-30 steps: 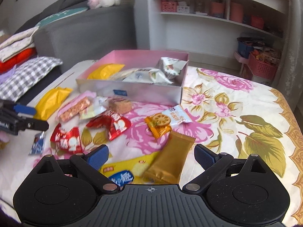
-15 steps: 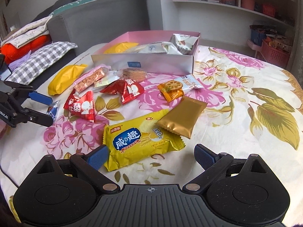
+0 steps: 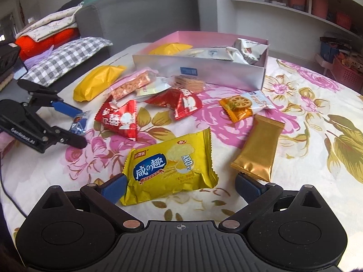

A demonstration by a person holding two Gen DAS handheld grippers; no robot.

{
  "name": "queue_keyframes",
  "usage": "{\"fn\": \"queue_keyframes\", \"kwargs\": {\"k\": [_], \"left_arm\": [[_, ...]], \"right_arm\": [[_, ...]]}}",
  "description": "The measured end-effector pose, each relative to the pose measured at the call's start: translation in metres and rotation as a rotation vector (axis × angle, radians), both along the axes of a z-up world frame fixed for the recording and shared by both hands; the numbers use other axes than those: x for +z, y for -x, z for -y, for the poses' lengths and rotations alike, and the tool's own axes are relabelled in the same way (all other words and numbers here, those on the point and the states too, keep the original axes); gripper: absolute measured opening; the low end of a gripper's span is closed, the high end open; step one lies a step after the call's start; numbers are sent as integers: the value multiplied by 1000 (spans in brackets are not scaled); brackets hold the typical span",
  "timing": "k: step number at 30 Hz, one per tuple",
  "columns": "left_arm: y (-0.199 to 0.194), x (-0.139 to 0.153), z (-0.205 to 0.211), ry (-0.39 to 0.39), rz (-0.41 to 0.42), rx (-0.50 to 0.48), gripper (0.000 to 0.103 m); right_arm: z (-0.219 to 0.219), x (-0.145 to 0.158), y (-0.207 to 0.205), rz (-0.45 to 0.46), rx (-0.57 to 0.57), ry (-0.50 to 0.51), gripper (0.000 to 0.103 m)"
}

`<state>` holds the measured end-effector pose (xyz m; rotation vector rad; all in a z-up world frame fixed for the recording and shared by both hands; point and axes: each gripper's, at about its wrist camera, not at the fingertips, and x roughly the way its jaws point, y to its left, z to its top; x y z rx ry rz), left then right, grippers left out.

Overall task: Organize snacks
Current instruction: 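Grasp the blue-silver candy with the left gripper while the right grasps the yellow cracker pack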

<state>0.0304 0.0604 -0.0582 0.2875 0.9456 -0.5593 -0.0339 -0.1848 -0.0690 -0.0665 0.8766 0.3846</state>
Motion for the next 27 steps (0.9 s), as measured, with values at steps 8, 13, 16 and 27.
{"fn": "queue_keyframes", "kwargs": {"k": [8,13,16,27], "left_arm": [[-9,3,-15,21,-72,131,77],[-14,7,-21,86,-147,200,77],[-16,7,-27,113,-177,231,74],[-17,11,-29,126,-203,288,58]], "right_arm": [[-17,4,9,-16,119,40,102],[-14,12,12,-40,195,61,102],[-15,11,14,-44,236,108,102],[-1,24,9,-49,275,112,102]]}}
